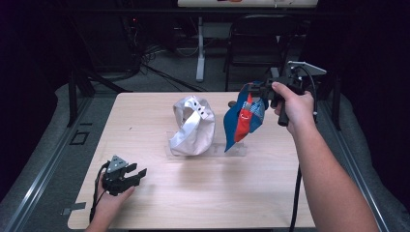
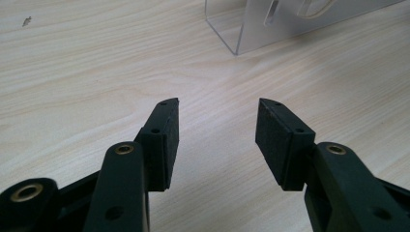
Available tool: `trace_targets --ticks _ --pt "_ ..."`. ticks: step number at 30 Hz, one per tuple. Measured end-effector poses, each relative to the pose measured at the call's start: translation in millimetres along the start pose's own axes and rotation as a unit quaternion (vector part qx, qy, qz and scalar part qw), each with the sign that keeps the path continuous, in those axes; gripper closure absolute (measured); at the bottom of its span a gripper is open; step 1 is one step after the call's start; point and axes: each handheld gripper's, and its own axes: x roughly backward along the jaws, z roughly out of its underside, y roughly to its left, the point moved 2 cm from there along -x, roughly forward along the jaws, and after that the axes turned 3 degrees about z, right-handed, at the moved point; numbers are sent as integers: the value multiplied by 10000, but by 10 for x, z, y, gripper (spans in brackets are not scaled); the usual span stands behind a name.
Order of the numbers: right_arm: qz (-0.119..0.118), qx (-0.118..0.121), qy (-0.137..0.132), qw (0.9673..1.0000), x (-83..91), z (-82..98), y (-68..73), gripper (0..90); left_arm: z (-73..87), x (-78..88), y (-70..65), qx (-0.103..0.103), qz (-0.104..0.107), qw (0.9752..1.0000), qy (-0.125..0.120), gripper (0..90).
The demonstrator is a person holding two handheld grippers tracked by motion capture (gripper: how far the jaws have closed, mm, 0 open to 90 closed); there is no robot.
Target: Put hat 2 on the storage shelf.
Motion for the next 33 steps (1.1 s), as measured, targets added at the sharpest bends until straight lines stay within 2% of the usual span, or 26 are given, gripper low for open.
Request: trace_targets --ticks 8,12,18,24,29,33 --pt "50 36 154 9999 -126 72 -96 778 0 -4 -2 -30 4 10000 -1 514" --pt "146 -13 204 9997 -177 106 -163 778 1 -11 -4 -18 4 10000 5 514" --pt "261 34 285 9992 -222 157 -261 776 0 -8 -10 -31 4 10000 30 514" --pt "394 146 289 9987 -172 185 -255 766 0 -3 -9 -51 -4 10000 33 514" --pt "557 253 183 9980 -95 196 -239 737 0 -6 -14 -49 -18 10000 6 514" --pt "704 418 149 9965 -33 211 -239 719 0 -7 -17 -48 -17 10000 8 514"
